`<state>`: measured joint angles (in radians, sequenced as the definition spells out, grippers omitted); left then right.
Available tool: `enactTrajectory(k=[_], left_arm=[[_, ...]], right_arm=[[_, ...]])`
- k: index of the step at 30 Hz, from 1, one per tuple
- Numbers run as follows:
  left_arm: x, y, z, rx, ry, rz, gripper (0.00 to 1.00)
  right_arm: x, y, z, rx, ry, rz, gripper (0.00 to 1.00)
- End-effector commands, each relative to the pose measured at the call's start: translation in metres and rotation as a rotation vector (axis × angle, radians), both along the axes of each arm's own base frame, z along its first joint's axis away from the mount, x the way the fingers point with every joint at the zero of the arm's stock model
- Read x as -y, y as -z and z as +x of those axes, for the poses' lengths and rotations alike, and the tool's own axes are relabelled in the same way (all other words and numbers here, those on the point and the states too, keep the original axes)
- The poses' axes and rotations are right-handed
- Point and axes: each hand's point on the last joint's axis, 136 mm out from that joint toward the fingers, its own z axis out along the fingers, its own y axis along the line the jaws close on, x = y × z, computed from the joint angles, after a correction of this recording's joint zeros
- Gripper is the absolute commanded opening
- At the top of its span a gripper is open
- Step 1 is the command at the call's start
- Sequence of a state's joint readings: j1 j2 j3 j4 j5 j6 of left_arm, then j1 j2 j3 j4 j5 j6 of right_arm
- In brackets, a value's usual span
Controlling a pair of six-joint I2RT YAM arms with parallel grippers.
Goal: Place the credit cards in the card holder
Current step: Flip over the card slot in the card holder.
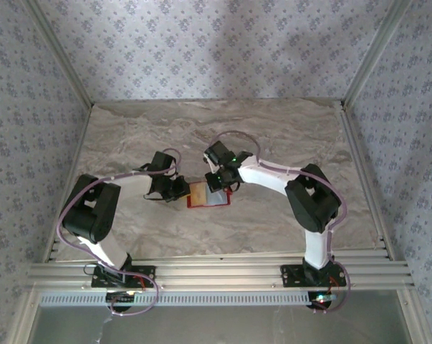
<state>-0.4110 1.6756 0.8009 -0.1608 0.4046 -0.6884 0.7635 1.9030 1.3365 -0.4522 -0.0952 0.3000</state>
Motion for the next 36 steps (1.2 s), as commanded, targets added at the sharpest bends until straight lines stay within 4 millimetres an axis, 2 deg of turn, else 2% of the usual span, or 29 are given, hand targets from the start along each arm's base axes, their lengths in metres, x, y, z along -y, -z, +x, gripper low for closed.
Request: enactTrajectory(k=[1,10,18,22,29,36], left_arm=[[-0.013,0.032,-0.025,-0.110,0.006,0.077,0.14],[-0.013,0.033,-0.024,-0.112,0.005,0.074,0.14],[-0.013,0.032,-0.024,-0.111,0.004,0.071,0.14],[-0.013,0.032,-0.024,-0.113,0.002,0.066,0.14],[-0.020,0.026,-0.021,-0.110,-0.038,0.016,0.14],[-0.021,0.018,-0.017,-0.091,-0.066,-0.059,0.18]], right_arm=[[-0.016,-0.013,-0.003,-0.078,-0.004,0.141,0.00],[-0.023,-0.012,0.008,-0.199,0.059,0.362,0.00],[-0.050,-0.015,0.010,-0.265,0.057,0.486,0.01],[-0.061,-0.013,0.008,-0.283,0.057,0.517,0.06],[-0.066,-0.004,0.001,-0.301,0.048,0.508,0.20],[-0.063,-0.014,-0.001,-0.296,0.026,0.496,0.34]])
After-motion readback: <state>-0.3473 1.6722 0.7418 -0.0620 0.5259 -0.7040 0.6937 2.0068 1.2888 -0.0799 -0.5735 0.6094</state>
